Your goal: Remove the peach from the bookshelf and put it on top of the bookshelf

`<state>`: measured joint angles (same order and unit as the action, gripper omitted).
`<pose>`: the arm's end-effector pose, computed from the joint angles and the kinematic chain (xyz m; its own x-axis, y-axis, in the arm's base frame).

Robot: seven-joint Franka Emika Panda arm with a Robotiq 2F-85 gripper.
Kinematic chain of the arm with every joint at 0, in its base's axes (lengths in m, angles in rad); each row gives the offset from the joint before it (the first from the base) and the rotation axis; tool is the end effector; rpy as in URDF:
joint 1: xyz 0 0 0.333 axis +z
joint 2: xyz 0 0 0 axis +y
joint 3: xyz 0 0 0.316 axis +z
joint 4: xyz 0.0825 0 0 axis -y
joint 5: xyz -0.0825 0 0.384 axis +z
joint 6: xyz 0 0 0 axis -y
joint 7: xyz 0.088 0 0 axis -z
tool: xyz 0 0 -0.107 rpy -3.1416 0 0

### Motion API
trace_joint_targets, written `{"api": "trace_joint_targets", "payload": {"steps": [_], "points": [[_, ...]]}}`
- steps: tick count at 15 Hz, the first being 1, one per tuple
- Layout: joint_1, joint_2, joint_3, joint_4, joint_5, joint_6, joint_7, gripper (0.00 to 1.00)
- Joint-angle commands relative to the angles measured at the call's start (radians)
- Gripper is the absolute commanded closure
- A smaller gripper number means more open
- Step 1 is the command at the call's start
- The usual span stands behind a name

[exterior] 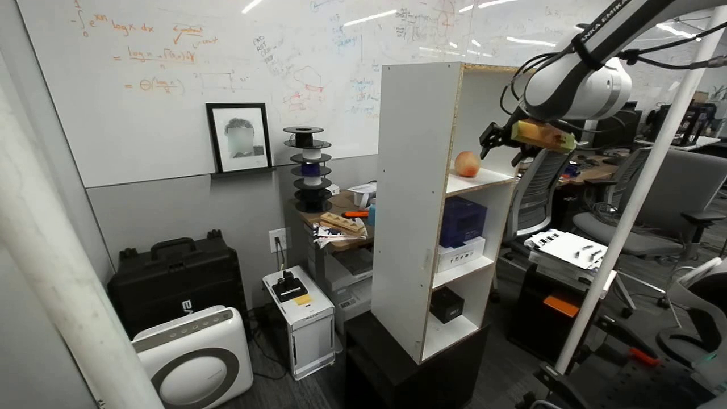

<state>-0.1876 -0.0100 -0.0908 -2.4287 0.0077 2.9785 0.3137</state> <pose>0.5062 -0.1453 0.3725 0.6864 -0.5251 0.5032 -0.5174 -0.8388 -0.1695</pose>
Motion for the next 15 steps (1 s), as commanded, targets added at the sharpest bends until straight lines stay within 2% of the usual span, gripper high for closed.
{"api": "trace_joint_targets", "payload": {"steps": [1, 10, 15], "points": [[0.008, 0.077, 0.009, 0.067, -0.023, 0.073, 0.090, 0.00], [0.087, 0.193, -0.030, 0.166, -0.079, 0.170, 0.265, 0.00], [0.145, 0.222, -0.067, 0.198, -0.079, 0.151, 0.297, 0.00]]}}
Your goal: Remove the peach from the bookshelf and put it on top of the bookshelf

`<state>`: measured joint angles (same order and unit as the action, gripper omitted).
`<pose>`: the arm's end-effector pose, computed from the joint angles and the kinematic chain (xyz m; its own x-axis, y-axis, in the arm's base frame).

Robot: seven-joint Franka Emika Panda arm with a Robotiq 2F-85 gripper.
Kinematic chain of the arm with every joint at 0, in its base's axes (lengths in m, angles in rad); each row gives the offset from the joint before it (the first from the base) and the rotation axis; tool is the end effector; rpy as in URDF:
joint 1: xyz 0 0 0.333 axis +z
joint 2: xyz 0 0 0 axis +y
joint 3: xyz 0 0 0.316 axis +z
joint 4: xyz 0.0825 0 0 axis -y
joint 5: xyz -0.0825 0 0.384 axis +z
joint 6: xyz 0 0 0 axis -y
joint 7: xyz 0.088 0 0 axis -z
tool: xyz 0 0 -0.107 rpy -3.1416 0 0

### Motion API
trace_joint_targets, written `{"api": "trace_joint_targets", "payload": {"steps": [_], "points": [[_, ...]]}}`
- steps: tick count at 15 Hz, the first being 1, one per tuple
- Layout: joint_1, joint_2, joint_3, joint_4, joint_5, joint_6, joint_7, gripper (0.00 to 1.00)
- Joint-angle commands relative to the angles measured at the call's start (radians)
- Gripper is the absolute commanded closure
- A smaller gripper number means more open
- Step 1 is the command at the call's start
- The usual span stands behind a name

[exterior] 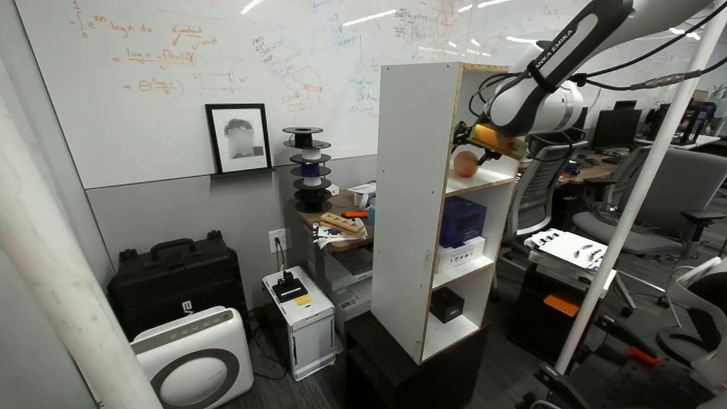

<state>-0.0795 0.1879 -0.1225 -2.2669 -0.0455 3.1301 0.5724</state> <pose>0.5721 -0.1113 0.3555 0.5630 -0.6144 0.5528 -0.5575 -0.7761 -0.2947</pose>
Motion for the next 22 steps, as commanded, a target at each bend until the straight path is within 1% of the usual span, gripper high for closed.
{"api": "trace_joint_targets", "payload": {"steps": [1, 4, 6, 8, 10, 15, 19, 22], "points": [[0.041, 0.024, -0.040, 0.035, -0.024, -0.012, 0.037, 0.00], [0.014, 0.012, -0.007, 0.027, 0.003, -0.106, -0.006, 0.00], [0.010, 0.012, -0.009, 0.029, 0.005, -0.161, -0.010, 0.00], [0.013, 0.014, -0.025, 0.032, -0.006, -0.174, 0.006, 0.00], [0.024, 0.015, -0.052, 0.028, -0.033, -0.133, 0.031, 0.00], [0.088, 0.044, -0.165, 0.036, -0.132, 0.028, 0.124, 0.00], [0.162, 0.080, -0.257, 0.049, -0.151, 0.081, 0.178, 0.00], [0.233, 0.125, -0.328, 0.066, -0.136, 0.103, 0.204, 0.00]]}}
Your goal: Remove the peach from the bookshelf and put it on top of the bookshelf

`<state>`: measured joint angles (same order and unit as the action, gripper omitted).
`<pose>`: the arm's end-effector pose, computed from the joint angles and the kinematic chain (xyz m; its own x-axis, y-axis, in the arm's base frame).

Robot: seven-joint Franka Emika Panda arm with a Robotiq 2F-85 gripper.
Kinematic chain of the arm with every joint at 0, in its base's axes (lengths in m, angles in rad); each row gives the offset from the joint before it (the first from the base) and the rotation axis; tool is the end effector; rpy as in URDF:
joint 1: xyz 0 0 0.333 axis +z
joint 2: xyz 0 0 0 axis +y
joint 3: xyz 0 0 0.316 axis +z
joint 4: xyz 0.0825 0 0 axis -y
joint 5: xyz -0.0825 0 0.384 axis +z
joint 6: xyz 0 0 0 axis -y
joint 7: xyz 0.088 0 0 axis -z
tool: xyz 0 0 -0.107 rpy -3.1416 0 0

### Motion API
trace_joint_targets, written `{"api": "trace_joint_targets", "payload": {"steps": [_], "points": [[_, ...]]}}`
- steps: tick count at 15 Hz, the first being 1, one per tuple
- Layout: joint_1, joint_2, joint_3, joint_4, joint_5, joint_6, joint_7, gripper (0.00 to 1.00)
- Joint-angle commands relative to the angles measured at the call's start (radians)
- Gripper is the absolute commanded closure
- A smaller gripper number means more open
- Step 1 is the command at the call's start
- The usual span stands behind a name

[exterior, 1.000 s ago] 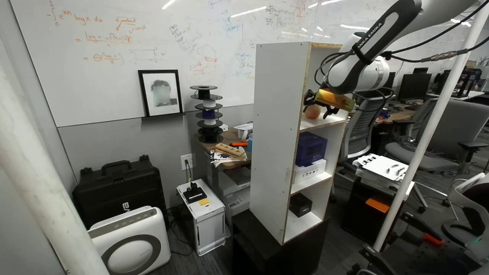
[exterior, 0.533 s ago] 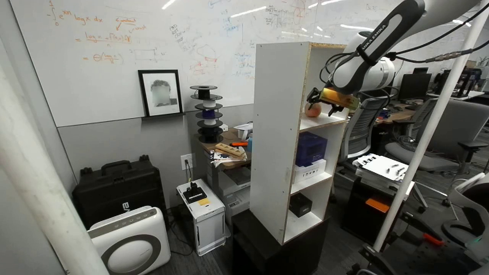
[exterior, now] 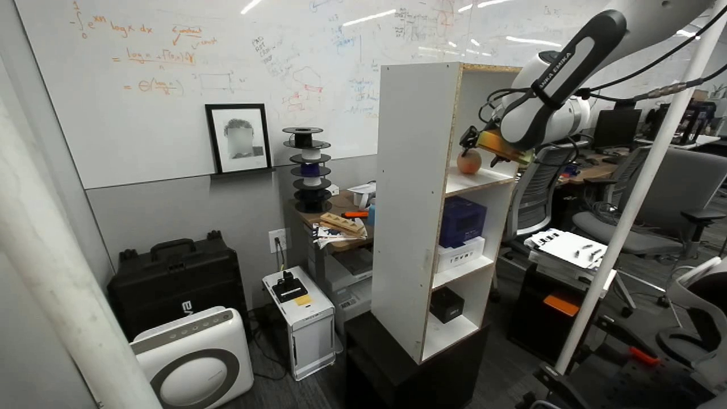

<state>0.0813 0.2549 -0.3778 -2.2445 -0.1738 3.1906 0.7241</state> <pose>0.5713 -0.1499 0.3414 0.4919 -0.6337 0.5970 -0.6248 -0.7345 -0.2648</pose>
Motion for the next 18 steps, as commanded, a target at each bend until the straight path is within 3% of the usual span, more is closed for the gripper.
{"api": "trace_joint_targets", "payload": {"steps": [1, 6, 7, 8, 10, 14, 18], "points": [[0.095, 0.073, -0.095, 0.049, -0.003, 0.049, 0.060, 0.00], [0.199, 0.136, -0.186, 0.070, 0.015, 0.072, 0.100, 0.00], [0.216, 0.139, -0.200, 0.071, 0.016, 0.073, 0.106, 0.25], [0.230, 0.134, -0.210, 0.063, 0.015, 0.073, 0.110, 0.26], [0.263, 0.106, -0.238, 0.037, 0.010, 0.068, 0.112, 0.40], [0.338, 0.023, -0.310, -0.040, -0.023, 0.018, 0.083, 0.41], [0.424, -0.161, -0.401, -0.195, -0.083, -0.118, 0.059, 0.41]]}}
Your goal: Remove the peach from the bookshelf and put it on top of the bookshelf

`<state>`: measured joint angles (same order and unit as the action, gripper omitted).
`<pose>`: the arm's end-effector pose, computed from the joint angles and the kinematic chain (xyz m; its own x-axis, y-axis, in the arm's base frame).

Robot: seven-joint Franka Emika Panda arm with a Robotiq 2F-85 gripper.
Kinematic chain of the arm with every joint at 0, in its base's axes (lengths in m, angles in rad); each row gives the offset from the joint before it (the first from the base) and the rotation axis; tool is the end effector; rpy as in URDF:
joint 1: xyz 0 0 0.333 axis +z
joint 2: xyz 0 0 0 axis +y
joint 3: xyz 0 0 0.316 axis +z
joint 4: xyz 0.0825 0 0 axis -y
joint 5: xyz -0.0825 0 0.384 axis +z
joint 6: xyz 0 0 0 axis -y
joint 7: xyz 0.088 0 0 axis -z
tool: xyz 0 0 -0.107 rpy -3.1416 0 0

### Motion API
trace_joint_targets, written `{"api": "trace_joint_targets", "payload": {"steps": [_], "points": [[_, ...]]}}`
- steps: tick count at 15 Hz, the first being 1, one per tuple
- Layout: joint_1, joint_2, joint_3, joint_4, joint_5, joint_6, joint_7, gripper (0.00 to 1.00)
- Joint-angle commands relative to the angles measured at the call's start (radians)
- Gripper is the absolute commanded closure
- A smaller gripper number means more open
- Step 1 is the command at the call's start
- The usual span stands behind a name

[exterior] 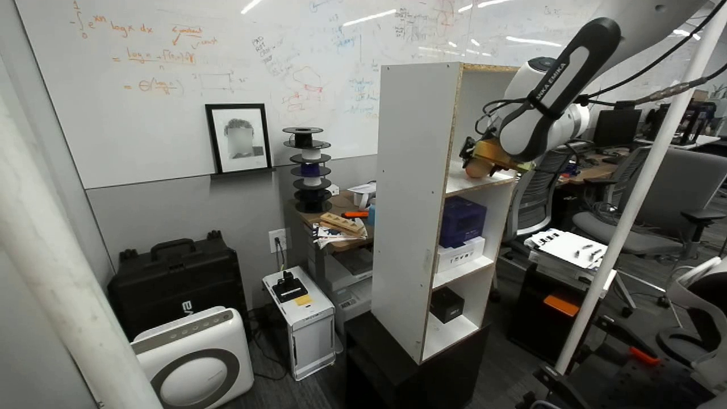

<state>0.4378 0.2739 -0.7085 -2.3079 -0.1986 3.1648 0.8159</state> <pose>0.5572 -0.1262 0.3248 0.5113 -0.6312 0.5832 -0.6609 -0.7226 -0.2026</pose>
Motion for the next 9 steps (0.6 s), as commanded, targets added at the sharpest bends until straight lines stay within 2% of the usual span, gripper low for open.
{"api": "trace_joint_targets", "payload": {"steps": [1, 4, 7, 9], "points": [[0.085, -0.231, -0.093, -0.160, -0.087, -0.132, -0.036, 0.41], [0.114, -0.393, -0.141, -0.215, -0.240, -0.254, -0.012, 0.41], [0.062, -0.554, -0.077, -0.241, -0.391, -0.411, -0.003, 0.41], [0.041, -0.664, -0.024, -0.243, -0.415, -0.535, -0.027, 0.41]]}}
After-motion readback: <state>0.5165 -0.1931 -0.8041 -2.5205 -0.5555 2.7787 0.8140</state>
